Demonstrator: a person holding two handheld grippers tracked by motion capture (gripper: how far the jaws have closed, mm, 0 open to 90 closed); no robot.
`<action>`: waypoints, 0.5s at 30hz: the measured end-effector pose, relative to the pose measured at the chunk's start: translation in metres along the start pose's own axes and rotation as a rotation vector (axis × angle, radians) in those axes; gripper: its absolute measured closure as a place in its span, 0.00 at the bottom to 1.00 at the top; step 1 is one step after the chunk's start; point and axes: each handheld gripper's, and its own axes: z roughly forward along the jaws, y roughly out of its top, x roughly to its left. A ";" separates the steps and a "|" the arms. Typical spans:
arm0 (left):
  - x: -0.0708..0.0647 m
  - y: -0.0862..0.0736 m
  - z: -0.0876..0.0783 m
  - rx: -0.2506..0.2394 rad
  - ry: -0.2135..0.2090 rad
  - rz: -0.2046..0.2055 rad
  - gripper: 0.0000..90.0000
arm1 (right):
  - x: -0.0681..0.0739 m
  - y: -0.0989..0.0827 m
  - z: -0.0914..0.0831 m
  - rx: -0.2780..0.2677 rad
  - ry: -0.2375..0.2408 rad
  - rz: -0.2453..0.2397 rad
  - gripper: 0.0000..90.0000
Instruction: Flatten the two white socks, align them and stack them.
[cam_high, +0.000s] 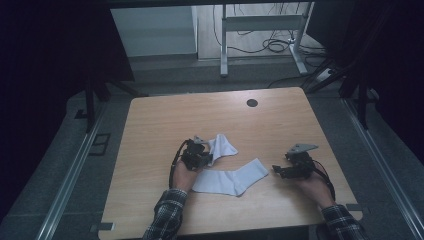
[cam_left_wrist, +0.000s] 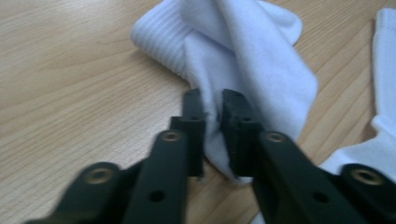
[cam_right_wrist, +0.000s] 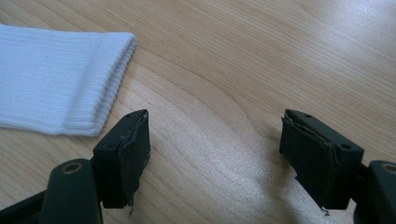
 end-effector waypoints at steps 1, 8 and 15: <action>-0.001 0.001 -0.001 -0.002 0.006 0.002 0.94 | 0.000 0.000 0.000 -0.001 0.000 0.000 0.26; -0.004 0.020 -0.026 -0.101 -0.007 -0.011 0.95 | 0.000 0.000 0.000 -0.003 0.000 -0.001 0.26; 0.001 0.036 -0.072 -0.184 0.027 -0.005 0.94 | 0.000 -0.001 0.000 -0.006 -0.002 -0.002 0.26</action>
